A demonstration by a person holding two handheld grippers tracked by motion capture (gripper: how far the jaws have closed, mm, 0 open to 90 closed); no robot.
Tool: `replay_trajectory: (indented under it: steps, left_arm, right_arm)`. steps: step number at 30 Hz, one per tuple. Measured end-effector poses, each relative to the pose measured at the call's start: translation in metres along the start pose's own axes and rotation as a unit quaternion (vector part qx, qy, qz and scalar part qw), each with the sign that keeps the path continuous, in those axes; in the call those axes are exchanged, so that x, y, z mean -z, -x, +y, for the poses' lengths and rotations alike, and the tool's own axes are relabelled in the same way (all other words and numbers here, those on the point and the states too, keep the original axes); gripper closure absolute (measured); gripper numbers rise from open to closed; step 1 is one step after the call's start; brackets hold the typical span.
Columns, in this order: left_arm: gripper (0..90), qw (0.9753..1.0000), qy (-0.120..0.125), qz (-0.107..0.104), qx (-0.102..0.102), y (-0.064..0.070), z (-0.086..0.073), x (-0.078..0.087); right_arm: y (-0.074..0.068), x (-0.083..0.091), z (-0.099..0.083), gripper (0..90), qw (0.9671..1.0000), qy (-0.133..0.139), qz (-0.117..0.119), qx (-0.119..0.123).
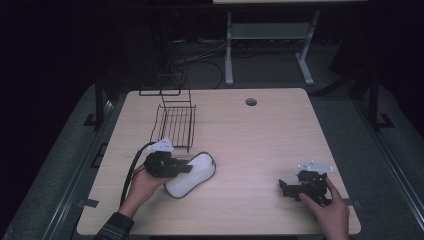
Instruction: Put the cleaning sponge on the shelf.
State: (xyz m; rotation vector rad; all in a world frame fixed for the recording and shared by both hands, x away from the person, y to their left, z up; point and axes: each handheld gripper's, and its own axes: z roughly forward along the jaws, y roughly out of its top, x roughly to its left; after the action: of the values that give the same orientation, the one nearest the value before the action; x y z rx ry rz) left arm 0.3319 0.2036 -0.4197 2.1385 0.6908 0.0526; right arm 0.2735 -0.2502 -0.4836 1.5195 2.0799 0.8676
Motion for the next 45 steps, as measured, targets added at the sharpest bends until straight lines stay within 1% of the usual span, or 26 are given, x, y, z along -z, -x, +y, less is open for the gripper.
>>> replay_trajectory:
  steps: [6, 11, 15, 17, 22, 28, 31, 32, 34, 35, 36, 37, 38, 40, 42, 43, 45]
  left_arm:
    - [77.0, 0.9999, 0.007, -0.002, -0.009, 0.003, 0.004, 0.006]
    - [79.9, 0.9999, 0.003, -0.004, -0.014, 0.007, 0.007, 0.009]
    - [80.1, 0.9999, 0.006, -0.004, -0.015, 0.008, 0.008, 0.010]
    - [80.0, 0.9998, 0.007, -0.003, -0.017, 0.008, 0.009, 0.013]
    - [80.0, 0.9998, 0.015, 0.006, -0.014, 0.004, 0.010, 0.023]
    - [79.9, 0.9996, 0.024, 0.015, -0.005, -0.001, 0.009, 0.032]
    - [79.9, 0.9994, 0.028, 0.021, -0.004, -0.003, 0.009, 0.039]
    - [80.0, 0.9994, 0.028, 0.021, -0.004, -0.003, 0.009, 0.039]
    - [80.0, 0.9992, 0.032, 0.026, -0.003, -0.006, 0.009, 0.044]
    - [80.0, 0.9992, 0.032, 0.026, -0.003, -0.006, 0.009, 0.044]
    - [80.0, 0.9989, 0.036, 0.030, 0.001, -0.007, 0.009, 0.048]
    - [80.0, 0.9989, 0.036, 0.030, 0.001, -0.007, 0.009, 0.048]
    - [80.0, 0.9986, 0.040, 0.035, 0.003, -0.009, 0.009, 0.052]
    - [80.0, 0.9985, 0.041, 0.037, 0.002, -0.010, 0.009, 0.054]
    - [80.0, 0.9980, 0.045, 0.044, 0.006, -0.014, 0.010, 0.061]
    - [80.1, 0.9980, 0.045, 0.044, 0.006, -0.014, 0.010, 0.061]
    - [80.1, 0.9973, 0.052, 0.051, 0.009, -0.018, 0.011, 0.068]
  right_arm:
    - [0.000, 0.000, 0.000, 0.0, 1.0000, 0.000, 0.000, 0.000]
    - [0.000, 0.000, 0.000, 0.0, 1.0000, 0.000, 0.000, 0.000]
    - [0.000, 0.000, 0.000, 0.0, 1.0000, 0.000, 0.000, 0.000]
    - [0.000, 0.000, 0.000, 0.0, 1.0000, 0.000, 0.000, 0.000]
    - [0.000, 0.000, 0.000, 0.0, 1.0000, 0.000, 0.000, 0.000]
    - [0.000, 0.000, 0.000, 0.0, 1.0000, 0.000, 0.000, 0.000]
    - [0.000, 0.000, 0.000, 0.0, 1.0000, 0.000, 0.000, 0.000]
    - [0.000, 0.000, 0.000, 0.0, 1.0000, 0.000, 0.000, 0.000]
    - [0.000, 0.000, 0.000, 0.0, 1.0000, 0.000, 0.000, 0.000]
    - [0.000, 0.000, 0.000, 0.0, 1.0000, 0.000, 0.000, 0.000]
    - [0.000, 0.000, 0.000, 0.0, 1.0000, 0.000, 0.000, 0.000]
    - [0.000, 0.000, 0.000, 0.0, 1.0000, 0.000, 0.000, 0.000]
    - [0.000, 0.000, 0.000, 0.0, 1.0000, 0.000, 0.000, 0.000]
    - [0.000, 0.000, 0.000, 0.0, 1.0000, 0.000, 0.000, 0.000]
    - [0.000, 0.000, 0.000, 0.0, 1.0000, 0.000, 0.000, 0.000]
    - [0.000, 0.000, 0.000, 0.0, 1.0000, 0.000, 0.000, 0.000]
    - [0.000, 0.000, 0.000, 0.0, 1.0000, 0.000, 0.000, 0.000]
